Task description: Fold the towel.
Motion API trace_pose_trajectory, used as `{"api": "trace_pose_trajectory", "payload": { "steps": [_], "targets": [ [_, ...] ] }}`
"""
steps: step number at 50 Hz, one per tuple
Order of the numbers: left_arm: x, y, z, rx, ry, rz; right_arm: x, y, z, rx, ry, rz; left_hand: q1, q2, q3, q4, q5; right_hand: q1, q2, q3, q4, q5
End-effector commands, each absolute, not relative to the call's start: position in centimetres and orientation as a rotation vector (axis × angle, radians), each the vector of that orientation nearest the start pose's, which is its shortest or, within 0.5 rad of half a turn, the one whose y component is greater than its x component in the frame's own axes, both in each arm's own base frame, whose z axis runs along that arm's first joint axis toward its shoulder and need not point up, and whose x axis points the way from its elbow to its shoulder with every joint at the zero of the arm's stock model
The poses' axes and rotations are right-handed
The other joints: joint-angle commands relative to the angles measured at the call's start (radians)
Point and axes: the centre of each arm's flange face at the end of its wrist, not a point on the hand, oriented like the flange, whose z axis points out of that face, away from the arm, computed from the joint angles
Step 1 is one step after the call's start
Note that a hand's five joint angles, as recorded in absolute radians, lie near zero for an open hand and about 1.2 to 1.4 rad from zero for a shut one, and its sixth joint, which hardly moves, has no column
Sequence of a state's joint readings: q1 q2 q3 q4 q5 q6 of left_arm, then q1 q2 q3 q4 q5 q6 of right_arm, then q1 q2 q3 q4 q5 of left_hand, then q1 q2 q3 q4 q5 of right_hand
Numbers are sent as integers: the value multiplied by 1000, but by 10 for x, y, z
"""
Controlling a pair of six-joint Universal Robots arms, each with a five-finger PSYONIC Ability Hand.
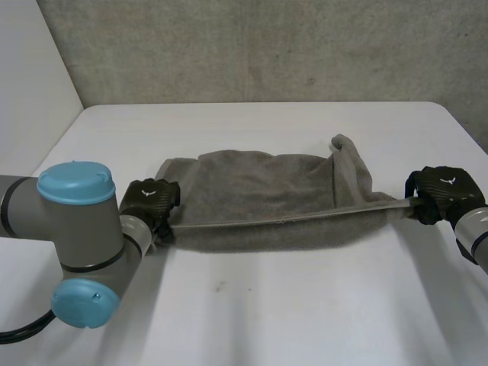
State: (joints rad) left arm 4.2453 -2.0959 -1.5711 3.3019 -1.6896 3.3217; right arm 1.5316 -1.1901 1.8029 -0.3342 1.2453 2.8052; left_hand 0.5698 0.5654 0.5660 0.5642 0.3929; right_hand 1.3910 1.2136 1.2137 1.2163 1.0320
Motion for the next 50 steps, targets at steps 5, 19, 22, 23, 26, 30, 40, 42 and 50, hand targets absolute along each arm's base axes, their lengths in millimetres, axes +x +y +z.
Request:
{"api": "trace_pose_trajectory", "payload": {
  "steps": [5, 19, 22, 23, 26, 30, 40, 42, 50],
  "targets": [
    [-264, -261, 137, 731, 2553, -1781, 145, -333, 151, -649, 2388, -1904, 78, 83, 82, 84, 81, 5, 183, 183, 180, 190],
    [-254, -255, 156, 710, 2512, -1813, 148, -322, 173, -712, 2388, -1893, 826, 831, 830, 832, 829, 5, 183, 183, 180, 190],
    [-253, -253, 183, 689, 2457, -1914, 149, -319, 202, -751, 2377, -1920, 826, 831, 830, 832, 829, 5, 183, 183, 180, 190],
    [-252, -252, 200, 679, 2422, -1970, 149, -319, 202, -751, 2377, -1920, 826, 831, 830, 832, 829, 5, 183, 183, 180, 190],
    [-250, -249, 217, 676, 2383, -2021, 151, -311, 238, -790, 2353, -1953, 826, 831, 830, 832, 829, 5, 183, 183, 180, 190],
    [-243, -242, 276, 700, 2197, -2142, 152, -301, 299, -841, 2281, -2075, 826, 831, 830, 832, 829, 5, 183, 183, 180, 190],
    [-236, -218, 385, 727, 1944, -2331, 153, -281, 410, -894, 2077, -2387, 826, 831, 830, 832, 829, 5, 183, 183, 180, 190],
    [-234, -216, 398, 723, 1929, -2347, 152, -279, 421, -892, 2054, -2425, 826, 831, 830, 832, 829, 5, 183, 183, 180, 190],
    [-244, -238, 370, 841, 2139, -2110, 152, -287, 412, -930, 2119, -2354, 826, 831, 830, 832, 829, 5, 183, 183, 180, 190]
  ]
}}
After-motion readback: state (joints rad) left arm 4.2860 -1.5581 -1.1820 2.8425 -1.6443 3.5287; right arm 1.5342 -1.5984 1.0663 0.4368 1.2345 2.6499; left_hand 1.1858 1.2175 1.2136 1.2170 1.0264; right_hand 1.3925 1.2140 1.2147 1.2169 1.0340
